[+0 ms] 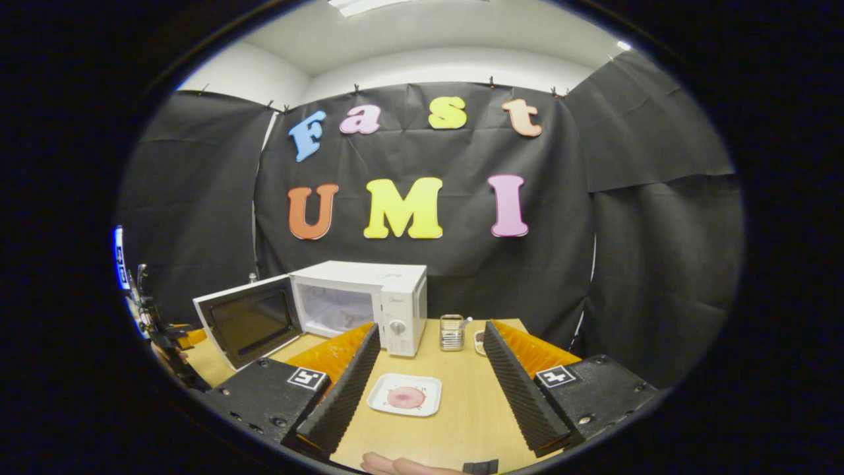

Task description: Open the microwave oven with the left hand, put the food in, and close the microwave oven.

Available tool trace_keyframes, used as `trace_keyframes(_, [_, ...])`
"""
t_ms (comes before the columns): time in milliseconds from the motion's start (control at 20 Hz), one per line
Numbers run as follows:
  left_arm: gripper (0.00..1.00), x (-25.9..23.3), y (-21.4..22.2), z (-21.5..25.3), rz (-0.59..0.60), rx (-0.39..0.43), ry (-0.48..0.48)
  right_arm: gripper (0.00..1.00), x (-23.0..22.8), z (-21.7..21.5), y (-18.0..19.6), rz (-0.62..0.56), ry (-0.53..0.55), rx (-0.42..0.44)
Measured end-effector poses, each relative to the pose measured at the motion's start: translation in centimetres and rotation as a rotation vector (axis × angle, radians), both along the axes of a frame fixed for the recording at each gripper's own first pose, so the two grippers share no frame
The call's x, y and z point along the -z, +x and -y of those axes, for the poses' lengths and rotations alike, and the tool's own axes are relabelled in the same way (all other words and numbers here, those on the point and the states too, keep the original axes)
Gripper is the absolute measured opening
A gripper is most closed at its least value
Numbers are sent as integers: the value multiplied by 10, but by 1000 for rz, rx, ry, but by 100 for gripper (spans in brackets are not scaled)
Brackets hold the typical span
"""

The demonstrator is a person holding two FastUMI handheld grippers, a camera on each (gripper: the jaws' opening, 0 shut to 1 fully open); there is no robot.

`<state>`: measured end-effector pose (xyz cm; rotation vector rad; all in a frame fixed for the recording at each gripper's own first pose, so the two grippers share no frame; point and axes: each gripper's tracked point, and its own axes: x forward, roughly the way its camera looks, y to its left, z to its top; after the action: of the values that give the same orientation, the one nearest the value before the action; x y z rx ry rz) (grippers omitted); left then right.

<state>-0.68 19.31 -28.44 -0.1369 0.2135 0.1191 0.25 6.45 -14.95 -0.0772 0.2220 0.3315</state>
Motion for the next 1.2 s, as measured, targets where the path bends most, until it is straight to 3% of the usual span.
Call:
trace_keyframes(50, [91,-6,-3,-1,6,-19,19,100,9,0,6,-28,-8,-6])
trace_keyframes(100, [92,-14,-5,-2,19,-29,33,100,19,0,15,-61,-19,-12])
trace_keyframes(150, [81,-23,-8,1,29,-32,41,100,30,1,23,-100,-30,-15])
trace_keyframes(200, [92,-32,-11,5,46,-29,46,100,43,2,32,-146,-44,-22])
trace_keyframes(250, [92,-42,-13,9,63,-21,53,92,56,3,41,-190,-53,-26])
trace_keyframes(300, [92,-51,-15,14,76,-12,59,92,71,5,48,-246,-67,-32])
trace_keyframes(350, [92,-60,-17,19,90,-7,64,100,87,5,56,-301,-81,-42])
trace_keyframes(400, [92,-70,-18,24,103,-6,65,92,104,5,63,-360,-93,-54])
trace_keyframes(450, [92,-77,-17,28,108,-10,68,100,119,5,70,-421,-100,-70])
trace_keyframes(500, [92,-88,-18,34,120,-11,66,92,137,4,77,-488,-105,-83])
trace_keyframes(550, [92,-100,-18,44,141,4,51,92,155,4,83,-560,-109,-96])
trace_keyframes(600, [92,-110,-18,60,160,39,31,99,171,4,89,-626,-106,-108])
trace_keyframes(650, [92,-119,-17,74,174,73,14,89,185,4,92,-687,-106,-120])
trace_keyframes(700, [92,-123,-13,80,180,84,8,97,198,3,98,-740,-103,-132])
trace_keyframes(750, [92,-128,-9,83,184,79,12,84,212,3,102,-791,-109,-146])
trace_keyframes(950, [92,-147,1,96,198,63,47,80,261,-2,115,-950,-146,-193])
trace_keyframes(1150, [92,-150,17,112,191,91,1,69,291,-13,114,-1092,-173,-245])
trace_keyframes(1200, [81,-152,21,110,194,84,-11,67,296,-17,116,-1110,-176,-260])
